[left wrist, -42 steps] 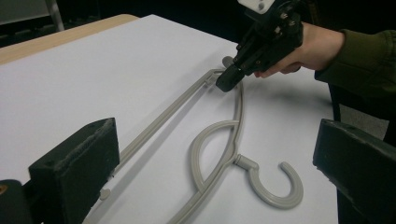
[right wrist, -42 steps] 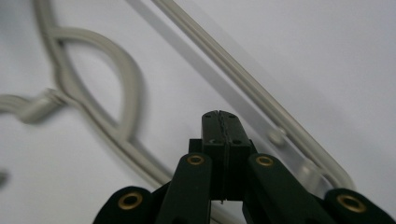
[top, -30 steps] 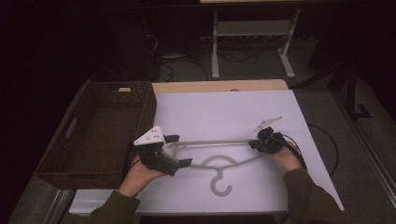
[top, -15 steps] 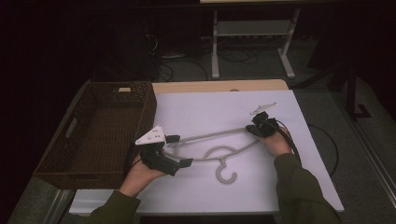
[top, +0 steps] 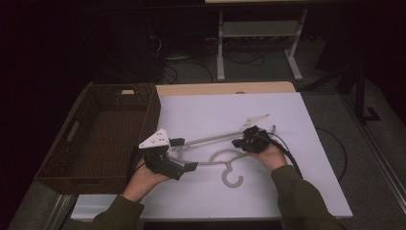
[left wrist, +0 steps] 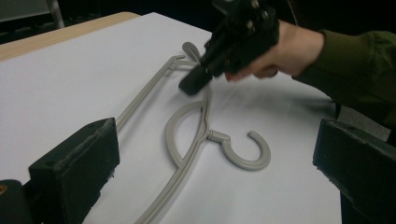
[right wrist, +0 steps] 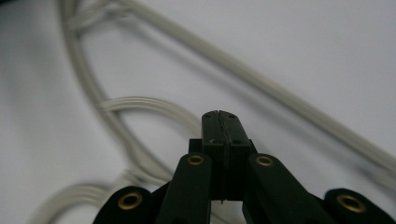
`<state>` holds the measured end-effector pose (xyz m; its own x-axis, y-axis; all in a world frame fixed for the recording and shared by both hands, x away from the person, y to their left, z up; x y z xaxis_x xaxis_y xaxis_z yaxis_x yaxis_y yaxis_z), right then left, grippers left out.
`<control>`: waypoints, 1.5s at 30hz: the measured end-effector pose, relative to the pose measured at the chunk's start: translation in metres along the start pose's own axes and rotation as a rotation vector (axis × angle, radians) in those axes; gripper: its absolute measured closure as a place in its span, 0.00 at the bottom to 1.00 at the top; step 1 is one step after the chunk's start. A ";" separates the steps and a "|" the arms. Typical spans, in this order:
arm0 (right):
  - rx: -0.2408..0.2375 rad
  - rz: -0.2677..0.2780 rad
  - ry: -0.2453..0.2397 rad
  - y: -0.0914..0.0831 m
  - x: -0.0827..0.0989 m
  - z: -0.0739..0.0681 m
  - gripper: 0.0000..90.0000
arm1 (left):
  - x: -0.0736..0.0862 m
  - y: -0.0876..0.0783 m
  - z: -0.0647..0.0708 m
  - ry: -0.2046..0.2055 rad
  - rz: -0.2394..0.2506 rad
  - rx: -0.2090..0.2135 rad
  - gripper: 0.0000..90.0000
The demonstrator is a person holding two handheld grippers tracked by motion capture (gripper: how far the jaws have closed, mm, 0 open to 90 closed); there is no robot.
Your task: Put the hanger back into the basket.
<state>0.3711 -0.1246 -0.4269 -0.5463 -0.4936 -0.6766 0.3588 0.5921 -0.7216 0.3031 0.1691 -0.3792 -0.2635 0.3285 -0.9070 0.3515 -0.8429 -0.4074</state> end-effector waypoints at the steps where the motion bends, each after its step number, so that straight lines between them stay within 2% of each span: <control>1: -0.022 -0.008 -0.021 0.006 0.000 -0.007 1.00 | 0.000 0.000 0.000 -0.001 0.001 0.001 0.00; 3: -0.042 -0.043 -0.040 0.016 -0.001 -0.020 1.00 | 0.000 -0.001 0.000 0.000 0.000 0.000 0.00; 5: -0.052 -0.058 -0.048 0.025 0.000 -0.025 1.00 | 0.000 -0.001 -0.001 0.001 -0.001 0.000 0.00; 9: -0.058 -0.085 -0.057 0.034 0.000 -0.030 1.00 | 0.001 0.000 0.000 -0.004 0.000 0.001 0.00; 12: -0.068 -0.083 -0.053 0.033 0.000 -0.032 1.00 | 0.001 0.000 0.000 0.002 -0.005 0.001 0.00; 15: -0.072 -0.081 -0.061 0.029 0.004 -0.032 1.00 | 0.002 0.001 0.000 0.001 -0.008 0.003 0.00; 16: -0.082 -0.082 -0.050 0.027 0.006 -0.034 1.00 | 0.002 0.001 0.000 -0.001 -0.008 0.004 0.00; 20: -0.090 -0.087 -0.072 0.023 0.011 -0.036 1.00 | 0.002 0.002 0.000 0.000 -0.013 0.004 0.00; 21: -0.102 -0.089 -0.053 0.022 0.012 -0.038 1.00 | 0.002 0.002 0.001 0.001 -0.012 0.006 0.00; 22: -0.106 -0.095 -0.057 0.020 0.014 -0.039 1.00 | 0.002 0.002 0.001 0.003 -0.011 0.005 0.00; 23: -0.104 -0.098 -0.084 0.019 0.016 -0.039 1.00 | 0.002 0.002 0.001 0.003 -0.012 0.006 0.00; 24: -0.117 -0.102 -0.068 0.016 0.018 -0.042 1.00 | 0.003 0.002 0.001 0.005 -0.012 0.007 0.00; 26: -0.115 -0.105 -0.091 0.012 0.023 -0.043 1.00 | 0.003 0.002 0.001 0.003 -0.013 0.007 0.00; 28: -0.117 -0.102 -0.083 0.009 0.026 -0.046 1.00 | 0.003 0.002 0.001 -0.001 -0.016 0.006 0.00; 31: -0.106 -0.073 -0.104 0.003 0.027 -0.045 0.99 | 0.003 0.002 0.001 0.001 -0.016 0.006 0.00; 33: -0.119 -0.042 -0.075 -0.005 0.027 -0.046 0.94 | 0.003 0.002 0.002 0.003 -0.016 0.008 0.00; 34: -0.116 -0.038 -0.096 -0.009 0.029 -0.045 0.92 | 0.004 0.002 0.001 0.002 -0.016 0.007 0.00; 36: -0.127 -0.033 -0.091 -0.013 0.032 -0.047 0.89 | 0.004 0.002 0.001 0.001 -0.017 0.008 0.00; 38: -0.141 -0.036 -0.101 -0.023 0.043 -0.052 0.82 | 0.004 0.002 0.000 0.000 -0.019 0.007 0.00; 43: -0.160 -0.017 -0.093 -0.036 0.058 -0.056 0.78 | 0.005 0.002 0.001 -0.003 -0.017 0.004 0.00; 45: -0.165 -0.019 -0.114 -0.042 0.069 -0.059 0.76 | 0.005 0.002 0.001 0.005 -0.023 0.006 0.00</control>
<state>0.2730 -0.1459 -0.4349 -0.4591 -0.5694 -0.6819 0.2149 0.6736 -0.7071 0.3021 0.1688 -0.3846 -0.2670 0.3502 -0.8978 0.3398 -0.8376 -0.4278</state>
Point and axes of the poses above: each handheld gripper's, and its own axes: y roughly forward along the jaws, x roughly out of its underside, z roughly to its right, the point moved 1 cm from there along y, roughly forward along the jaws, and after that the axes turned 4 degrees about y, right-handed, at the moved point
